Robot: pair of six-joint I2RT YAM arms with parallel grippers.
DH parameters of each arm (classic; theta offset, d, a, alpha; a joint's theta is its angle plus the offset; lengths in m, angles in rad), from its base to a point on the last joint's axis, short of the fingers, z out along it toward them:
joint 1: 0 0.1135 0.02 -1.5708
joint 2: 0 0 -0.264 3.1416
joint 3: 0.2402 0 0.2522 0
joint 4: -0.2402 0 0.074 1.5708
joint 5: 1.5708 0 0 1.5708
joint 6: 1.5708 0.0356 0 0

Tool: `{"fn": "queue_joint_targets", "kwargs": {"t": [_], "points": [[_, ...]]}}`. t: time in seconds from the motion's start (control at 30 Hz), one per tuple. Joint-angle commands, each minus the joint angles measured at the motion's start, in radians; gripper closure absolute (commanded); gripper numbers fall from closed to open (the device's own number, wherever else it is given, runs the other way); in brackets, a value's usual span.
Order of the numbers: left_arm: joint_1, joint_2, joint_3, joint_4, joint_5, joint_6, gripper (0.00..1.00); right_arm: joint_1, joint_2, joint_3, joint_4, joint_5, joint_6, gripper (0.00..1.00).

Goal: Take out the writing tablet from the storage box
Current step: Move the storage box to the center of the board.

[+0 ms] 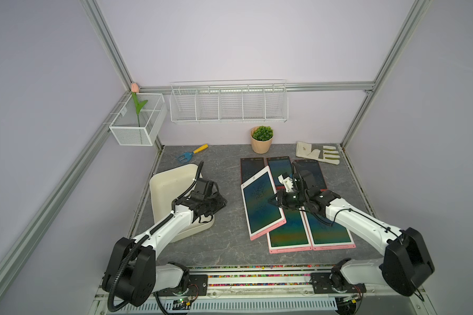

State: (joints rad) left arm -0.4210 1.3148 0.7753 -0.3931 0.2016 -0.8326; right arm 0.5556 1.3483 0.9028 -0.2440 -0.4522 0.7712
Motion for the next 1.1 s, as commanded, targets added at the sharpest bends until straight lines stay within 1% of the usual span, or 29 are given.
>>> {"fn": "queue_joint_targets", "kwargs": {"t": [0.0, 0.2, 0.4, 0.5, 0.63, 0.77, 0.83, 0.9, 1.0, 1.07], "points": [[-0.001, 0.028, -0.002, 0.005, -0.03, 0.015, 0.58, 0.035, -0.001, -0.005, 0.106, 0.0, 0.033, 0.93], [-0.002, 0.009, -0.007, -0.071, -0.081, 0.033, 0.59, 0.082, 0.045, 0.016, 0.127, 0.017, 0.044, 0.93], [0.021, -0.019, -0.014, -0.173, -0.153, 0.028, 0.59, 0.105, 0.052, -0.002, 0.163, 0.042, 0.068, 0.93], [0.06, -0.041, -0.046, -0.178, -0.136, 0.044, 0.59, 0.121, 0.066, -0.002, 0.177, 0.048, 0.08, 0.93], [0.098, -0.102, -0.078, -0.224, -0.13, 0.065, 0.59, 0.141, 0.082, -0.007, 0.202, 0.071, 0.098, 0.93], [0.114, -0.184, -0.105, -0.278, -0.175, 0.084, 0.59, 0.161, 0.099, -0.018, 0.253, 0.102, 0.133, 0.93], [0.116, -0.218, -0.128, -0.265, -0.191, 0.09, 0.58, 0.173, 0.101, -0.018, 0.257, 0.129, 0.155, 0.93], [0.116, -0.236, -0.137, -0.242, -0.172, 0.102, 0.57, 0.19, 0.085, -0.058, 0.268, 0.192, 0.183, 0.93], [0.116, -0.232, -0.119, -0.222, -0.085, 0.122, 0.57, 0.208, 0.082, -0.073, 0.281, 0.228, 0.218, 0.93], [0.115, -0.225, -0.082, -0.245, -0.051, 0.135, 0.57, 0.218, 0.088, -0.082, 0.292, 0.238, 0.24, 0.93]]}}
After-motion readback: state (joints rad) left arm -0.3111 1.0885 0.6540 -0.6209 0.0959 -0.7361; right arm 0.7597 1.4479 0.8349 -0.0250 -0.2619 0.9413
